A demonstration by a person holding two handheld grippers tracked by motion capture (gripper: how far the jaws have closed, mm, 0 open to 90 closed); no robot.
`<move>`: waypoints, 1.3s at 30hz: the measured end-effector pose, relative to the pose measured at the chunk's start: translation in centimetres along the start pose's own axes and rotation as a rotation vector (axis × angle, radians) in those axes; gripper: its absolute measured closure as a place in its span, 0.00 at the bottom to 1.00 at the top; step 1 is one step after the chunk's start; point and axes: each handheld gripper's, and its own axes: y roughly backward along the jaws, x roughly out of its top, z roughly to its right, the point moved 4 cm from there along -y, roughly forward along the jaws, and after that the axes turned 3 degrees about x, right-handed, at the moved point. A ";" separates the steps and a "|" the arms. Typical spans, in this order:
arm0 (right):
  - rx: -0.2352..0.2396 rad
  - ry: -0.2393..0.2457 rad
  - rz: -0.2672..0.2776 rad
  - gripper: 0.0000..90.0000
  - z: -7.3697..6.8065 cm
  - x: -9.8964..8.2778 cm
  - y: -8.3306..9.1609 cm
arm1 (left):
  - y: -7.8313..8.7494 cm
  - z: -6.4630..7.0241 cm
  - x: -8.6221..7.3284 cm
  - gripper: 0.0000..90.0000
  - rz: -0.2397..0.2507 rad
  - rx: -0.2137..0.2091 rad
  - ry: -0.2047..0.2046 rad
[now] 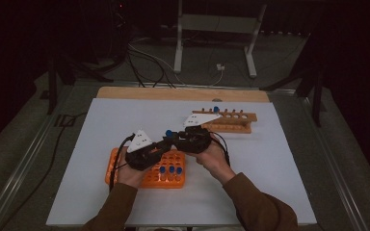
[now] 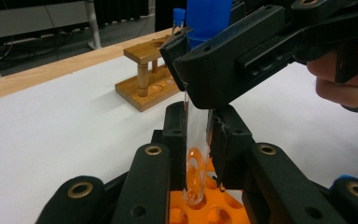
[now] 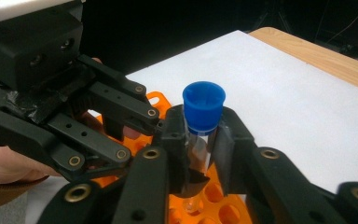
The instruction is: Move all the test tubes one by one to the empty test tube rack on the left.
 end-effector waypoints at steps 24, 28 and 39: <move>-0.175 -0.068 0.023 0.04 4.7 -3.0 5.8 | 1.6 -0.9 -1.2 0.87 -0.013 0.019 0.065; -0.231 -0.045 0.013 0.02 5.0 -3.4 6.9 | 2.1 -0.8 -1.4 0.87 -0.008 0.013 0.075; -0.320 -0.040 0.043 0.00 5.3 -5.2 9.8 | 3.6 -0.6 -2.2 0.87 -0.001 0.013 0.085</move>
